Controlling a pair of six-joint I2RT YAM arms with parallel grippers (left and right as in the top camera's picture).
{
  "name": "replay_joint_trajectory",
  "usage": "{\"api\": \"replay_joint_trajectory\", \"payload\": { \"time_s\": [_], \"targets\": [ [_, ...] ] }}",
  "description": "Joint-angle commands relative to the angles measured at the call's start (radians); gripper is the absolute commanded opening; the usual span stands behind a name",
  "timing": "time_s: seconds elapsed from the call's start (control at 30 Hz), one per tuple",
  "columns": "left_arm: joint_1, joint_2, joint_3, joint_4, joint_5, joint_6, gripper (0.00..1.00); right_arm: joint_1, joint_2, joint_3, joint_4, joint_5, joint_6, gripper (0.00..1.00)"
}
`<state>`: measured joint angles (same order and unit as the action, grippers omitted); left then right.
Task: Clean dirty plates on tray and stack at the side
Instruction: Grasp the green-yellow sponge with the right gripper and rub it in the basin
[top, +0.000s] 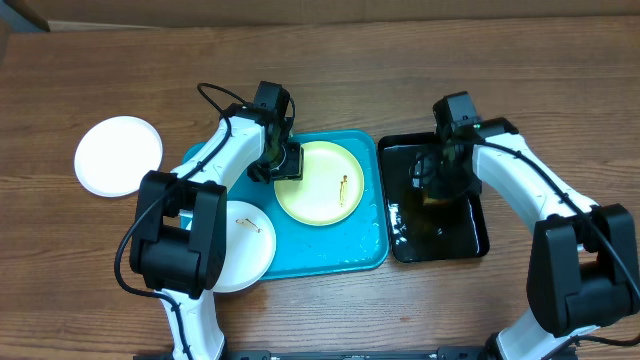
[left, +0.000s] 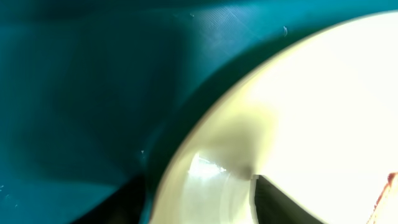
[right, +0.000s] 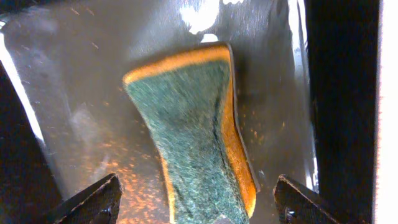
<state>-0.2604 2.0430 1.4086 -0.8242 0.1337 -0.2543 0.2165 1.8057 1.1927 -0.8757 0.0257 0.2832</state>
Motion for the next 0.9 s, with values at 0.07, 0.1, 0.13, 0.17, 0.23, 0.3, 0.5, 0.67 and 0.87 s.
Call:
{"api": "replay_joint_trajectory", "payload": {
  "time_s": [0.07,0.1,0.13,0.17,0.23,0.3,0.5,0.67,0.87],
  "targets": [
    [-0.003,0.01,-0.006,-0.013,0.043,0.003,0.36,-0.003,-0.008,-0.07,0.065,-0.002,-0.003,0.8],
    [-0.003,0.01,-0.006,-0.013,0.043,0.003,0.35,-0.003,-0.008,-0.082,0.085,-0.002,-0.003,0.8],
    [-0.003,0.01,-0.006,-0.013,0.043,0.003,0.35,-0.003,-0.008,-0.098,0.114,-0.002,-0.003,0.8],
    [-0.003,0.01,-0.006,-0.013,0.043,0.003,0.34,-0.003,-0.008,-0.111,0.139,-0.002,-0.003,0.79],
    [-0.003,0.01,-0.006,-0.013,0.043,0.003,0.3,-0.003,-0.008,-0.137,0.188,-0.002,-0.003,0.75],
    [-0.003,0.01,-0.006,-0.013,0.043,0.003,0.3,-0.003,-0.008,-0.161,0.223,-0.002,-0.003,0.73],
    [-0.003,0.01,-0.006,-0.013,0.043,0.003,0.29,-0.003,-0.008,-0.178,0.24,-0.002,-0.003,0.71],
    [-0.003,0.01,-0.006,-0.012,0.043,0.003,0.28,-0.003,-0.008,-0.177,0.284,-0.001,-0.003,0.73],
    [-0.003,0.01,-0.006,-0.013,0.043,0.003,0.27,-0.004,-0.008,-0.177,0.371,-0.001,-0.003,0.7]
  ]
}}
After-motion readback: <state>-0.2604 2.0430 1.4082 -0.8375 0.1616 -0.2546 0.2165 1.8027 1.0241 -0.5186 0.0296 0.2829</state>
